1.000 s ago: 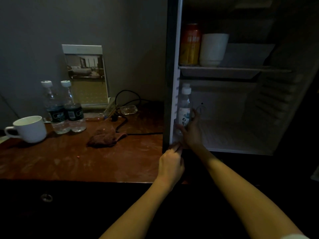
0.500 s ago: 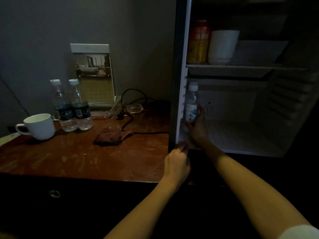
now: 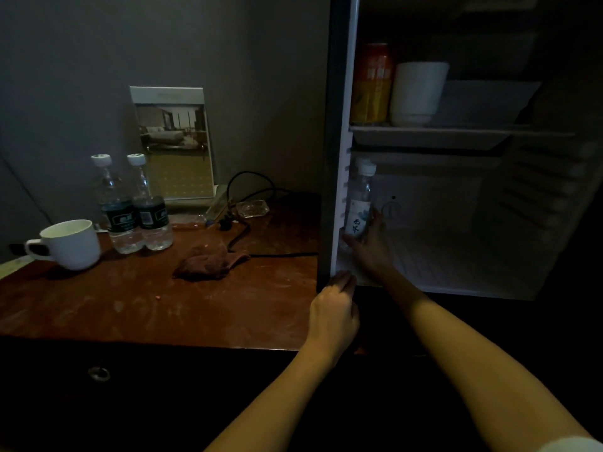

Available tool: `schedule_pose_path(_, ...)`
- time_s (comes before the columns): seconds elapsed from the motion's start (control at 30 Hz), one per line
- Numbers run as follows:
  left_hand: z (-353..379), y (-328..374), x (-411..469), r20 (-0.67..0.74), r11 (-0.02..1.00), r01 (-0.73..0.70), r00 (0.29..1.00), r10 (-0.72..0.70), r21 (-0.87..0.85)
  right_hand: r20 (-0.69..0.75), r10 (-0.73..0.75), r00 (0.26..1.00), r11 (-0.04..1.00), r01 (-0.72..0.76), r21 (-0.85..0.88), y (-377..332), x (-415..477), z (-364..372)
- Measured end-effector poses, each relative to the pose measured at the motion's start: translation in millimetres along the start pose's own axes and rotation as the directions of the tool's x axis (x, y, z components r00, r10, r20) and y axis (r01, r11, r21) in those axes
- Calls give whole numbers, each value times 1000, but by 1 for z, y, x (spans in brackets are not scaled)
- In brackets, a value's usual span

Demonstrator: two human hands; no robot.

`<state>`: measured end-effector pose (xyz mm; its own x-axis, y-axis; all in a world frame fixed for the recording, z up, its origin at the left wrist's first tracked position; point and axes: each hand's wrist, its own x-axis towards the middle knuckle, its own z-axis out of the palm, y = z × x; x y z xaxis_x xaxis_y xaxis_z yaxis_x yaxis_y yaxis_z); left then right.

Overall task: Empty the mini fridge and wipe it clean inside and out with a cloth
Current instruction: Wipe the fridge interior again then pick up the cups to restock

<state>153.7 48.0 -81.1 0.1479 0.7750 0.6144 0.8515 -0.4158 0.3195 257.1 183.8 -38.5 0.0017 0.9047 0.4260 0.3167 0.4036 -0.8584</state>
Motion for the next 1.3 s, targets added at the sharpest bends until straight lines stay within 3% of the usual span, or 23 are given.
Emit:
schedule_pose_path(0.77, 0, 0, -1, -2, 1000, 3, 1000, -3, 8, 26, 5, 1000, 1000, -6, 10, 12, 9, -2)
schedule_pose_path(0.93, -2, -1, -1, 17, 999, 9, 1000, -8, -37, 63, 88, 994, 984, -97, 152, 0, 3, -8)
schedule_pose_path(1.0, -6, -1, -5, 30, 998, 2, 1000, 0, -69, -12, 145, 989, 971, -140, 192, -9, -11, -14)
schedule_pose_path(1.13, -26, -15, -22, 44, 993, 63, 997, -59, -101, -246, -8, 969, 990, 43, 136, -22, -53, -14)
schedule_pose_path(1.3, -67, -56, -36, 95, 964, 264, 961, -261, -22, -263, -242, 934, 960, 269, 74, -55, -96, 19)
